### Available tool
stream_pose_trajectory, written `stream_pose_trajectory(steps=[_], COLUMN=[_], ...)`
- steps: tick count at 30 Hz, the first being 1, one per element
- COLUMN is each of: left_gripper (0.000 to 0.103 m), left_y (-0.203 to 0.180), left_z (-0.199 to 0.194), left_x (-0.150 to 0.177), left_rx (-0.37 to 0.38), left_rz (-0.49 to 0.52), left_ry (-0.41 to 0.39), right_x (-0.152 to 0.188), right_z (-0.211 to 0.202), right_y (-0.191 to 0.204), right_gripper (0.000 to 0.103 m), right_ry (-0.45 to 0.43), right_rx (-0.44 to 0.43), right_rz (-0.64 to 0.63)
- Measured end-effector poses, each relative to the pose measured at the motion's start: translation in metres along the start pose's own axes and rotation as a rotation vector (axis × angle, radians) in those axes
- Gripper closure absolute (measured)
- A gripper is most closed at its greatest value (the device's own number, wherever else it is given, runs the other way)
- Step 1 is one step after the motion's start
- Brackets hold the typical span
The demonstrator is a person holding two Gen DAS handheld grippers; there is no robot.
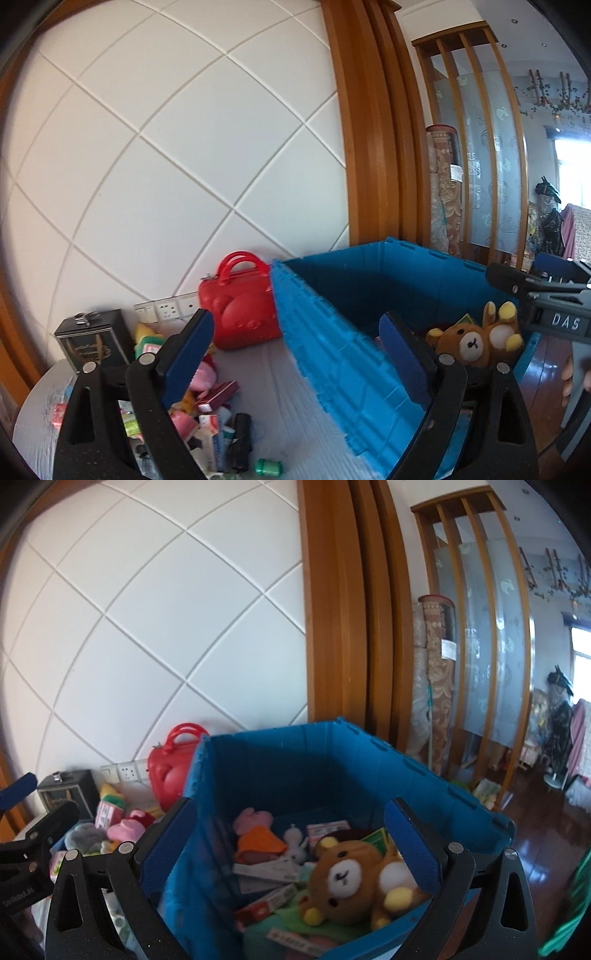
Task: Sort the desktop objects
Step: 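Move both open tools back toward the pile on the table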
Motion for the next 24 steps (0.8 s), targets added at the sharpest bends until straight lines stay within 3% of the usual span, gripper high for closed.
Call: stream_pose_trajectory(steps=[9,19,24], left_gripper=[0.011,0.011,0.011], left_y=[0.086,0.162,0.183], left_z=[-0.052,-0.096,-0.094], left_x=[0.046,0.092,0.105], left_rx=[-0.083,-0.192,-0.248], left_rz=[-0.004,0.0,-0.029], left_ry=[0.062,0.104,0.125], right_x=[0.023,0.086,0.09], right_z=[-0.043,-0.058,-0.051], right_y=[0.086,0.157,0.177], right_gripper=[0.0,0.0,0.0], right_ry=[-0.013,0.111,0.12], right_rx=[-0.001,-0.156,-0.197], right_rz=[-0.014,0.027,-0.011])
Point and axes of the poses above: each gripper's, at about its wrist camera, not at the fingertips, and z roughly the way its jaws point, y to its left, x to its underside, the point moved 3 cm from there along z, roughly the way its jaws point, and after that the axes turned 12 degrees about z, right-handed, at the moved point
